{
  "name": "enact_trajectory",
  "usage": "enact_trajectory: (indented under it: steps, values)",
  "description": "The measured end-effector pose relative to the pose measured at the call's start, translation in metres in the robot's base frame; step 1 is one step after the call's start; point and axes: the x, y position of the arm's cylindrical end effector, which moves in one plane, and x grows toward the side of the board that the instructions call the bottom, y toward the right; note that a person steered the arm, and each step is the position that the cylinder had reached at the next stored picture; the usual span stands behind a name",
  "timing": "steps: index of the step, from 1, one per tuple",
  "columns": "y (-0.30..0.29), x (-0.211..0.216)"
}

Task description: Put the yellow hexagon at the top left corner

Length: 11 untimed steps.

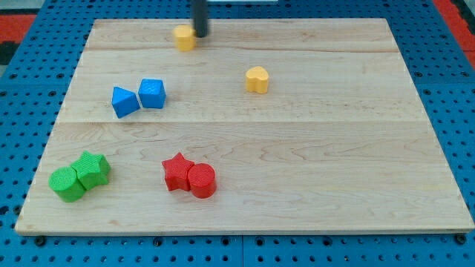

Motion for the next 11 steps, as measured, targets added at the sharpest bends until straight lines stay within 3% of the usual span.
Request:
enact_trajectory:
  steps: [1,2,3,5,6,7,8,9,10,11]
  values:
    - [-0.030,0.004]
    - [0.019,0.047]
    - [-0.032,0.074]
    - [-0.055,0.020]
    - [-0.018,0.015]
    - [-0.067,0.015]
    - [-0.006,0.015]
    - [0.125,0.018]
    - [0.204,0.077]
    - [0.181,0.128]
